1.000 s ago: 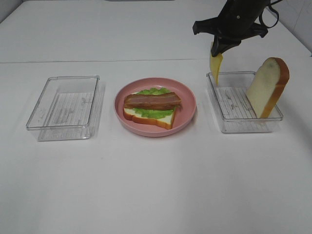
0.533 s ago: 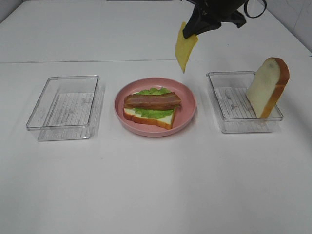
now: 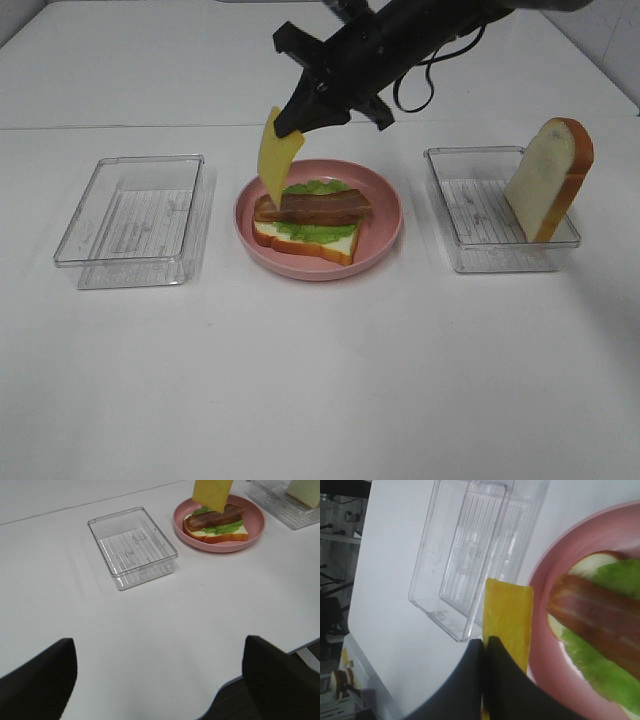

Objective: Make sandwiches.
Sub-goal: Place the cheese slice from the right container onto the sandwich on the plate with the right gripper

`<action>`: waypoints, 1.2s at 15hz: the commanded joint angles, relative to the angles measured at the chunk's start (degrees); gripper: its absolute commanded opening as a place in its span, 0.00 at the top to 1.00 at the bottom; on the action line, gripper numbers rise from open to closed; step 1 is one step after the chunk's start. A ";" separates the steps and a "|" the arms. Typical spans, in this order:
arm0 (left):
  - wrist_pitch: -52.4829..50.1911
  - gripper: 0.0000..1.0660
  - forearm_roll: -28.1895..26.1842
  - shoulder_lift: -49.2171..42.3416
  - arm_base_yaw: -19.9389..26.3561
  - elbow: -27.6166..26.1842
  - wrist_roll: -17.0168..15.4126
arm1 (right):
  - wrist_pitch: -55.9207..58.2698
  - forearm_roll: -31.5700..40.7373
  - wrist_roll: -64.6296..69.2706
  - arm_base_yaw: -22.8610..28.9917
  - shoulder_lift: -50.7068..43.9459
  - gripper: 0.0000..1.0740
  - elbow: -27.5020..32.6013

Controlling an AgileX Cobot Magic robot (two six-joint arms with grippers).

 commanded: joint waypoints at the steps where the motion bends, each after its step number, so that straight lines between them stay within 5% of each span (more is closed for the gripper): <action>1: -0.23 0.20 0.17 -1.20 -0.23 0.11 -0.11 | -0.52 4.53 -1.72 1.03 2.64 1.00 -0.11; 4: -0.23 0.20 0.17 -1.20 -0.23 0.11 -0.11 | -2.29 2.35 -0.52 0.92 4.41 1.00 -0.11; 10: -0.23 0.20 0.17 -1.20 -0.23 0.11 -0.11 | -6.36 -16.79 10.89 0.92 4.41 1.00 -0.11; 13: -0.23 0.20 0.17 -1.20 -0.23 0.11 -0.11 | -6.88 -20.68 13.81 0.92 4.41 0.97 -0.11; 16: -0.23 0.20 0.17 -1.20 -0.23 0.11 -0.11 | -6.70 -20.97 13.98 0.92 4.41 0.38 -0.11; 18: -0.23 0.20 0.17 -1.20 -0.23 0.11 -0.11 | -6.30 -21.60 13.87 0.92 3.95 0.25 -0.11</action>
